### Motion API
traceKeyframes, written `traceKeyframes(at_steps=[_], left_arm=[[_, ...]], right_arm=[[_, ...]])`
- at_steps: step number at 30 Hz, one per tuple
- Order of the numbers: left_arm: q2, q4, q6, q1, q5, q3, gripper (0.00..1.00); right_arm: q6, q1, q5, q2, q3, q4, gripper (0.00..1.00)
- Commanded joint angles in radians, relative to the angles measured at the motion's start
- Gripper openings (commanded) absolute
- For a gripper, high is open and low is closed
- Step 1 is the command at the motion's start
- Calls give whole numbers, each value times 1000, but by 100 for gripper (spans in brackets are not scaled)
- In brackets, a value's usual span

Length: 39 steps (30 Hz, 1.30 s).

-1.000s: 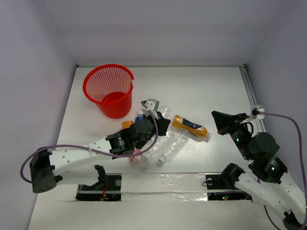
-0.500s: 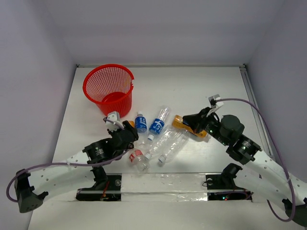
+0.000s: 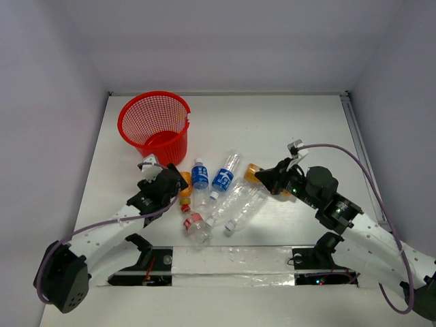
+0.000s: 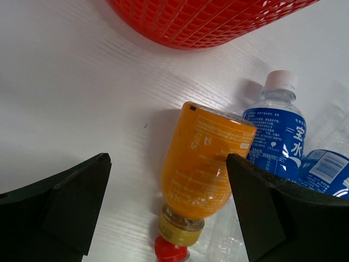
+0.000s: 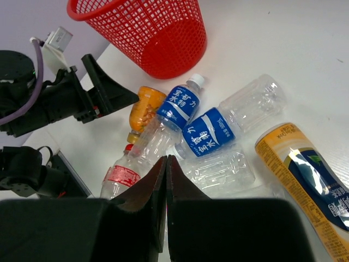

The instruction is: Put the plastic bottles in the bin

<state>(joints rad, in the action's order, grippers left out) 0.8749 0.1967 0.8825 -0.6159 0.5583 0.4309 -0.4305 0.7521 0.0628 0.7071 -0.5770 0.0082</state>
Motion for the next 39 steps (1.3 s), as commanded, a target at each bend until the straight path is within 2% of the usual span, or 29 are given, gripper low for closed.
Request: traceKeyframes(at_steps=[1,12,20,24,29,30,31,35,39], left_arm=[[70,-143,-71,33,-52,12,85],[196,-293,-122,65,-147,-6,82],[276,-352,-128,74,-187,-12,79],[272,-367,-132,74,-192,-20,73],[273,-370,-135,74,-192,-20,57],[268,-370,-135,74,-190,-21,48],[253,-368,-135,74,-189,-24,45],[184,-330,-137,74,-181,-24,40],[53,-255,-154,74,-182,-21,38]], right_arm=[[3,-2,12,-3,11,61,7],[3,-2,3,2,34,59,12],[-2,-2,6,51,34,73,27],[-2,-2,3,69,32,72,33],[-5,-2,6,97,31,85,48],[-5,-2,8,104,31,88,51],[-5,-2,8,124,29,95,54],[-8,7,2,199,22,105,73],[-33,7,-35,302,-26,113,86]])
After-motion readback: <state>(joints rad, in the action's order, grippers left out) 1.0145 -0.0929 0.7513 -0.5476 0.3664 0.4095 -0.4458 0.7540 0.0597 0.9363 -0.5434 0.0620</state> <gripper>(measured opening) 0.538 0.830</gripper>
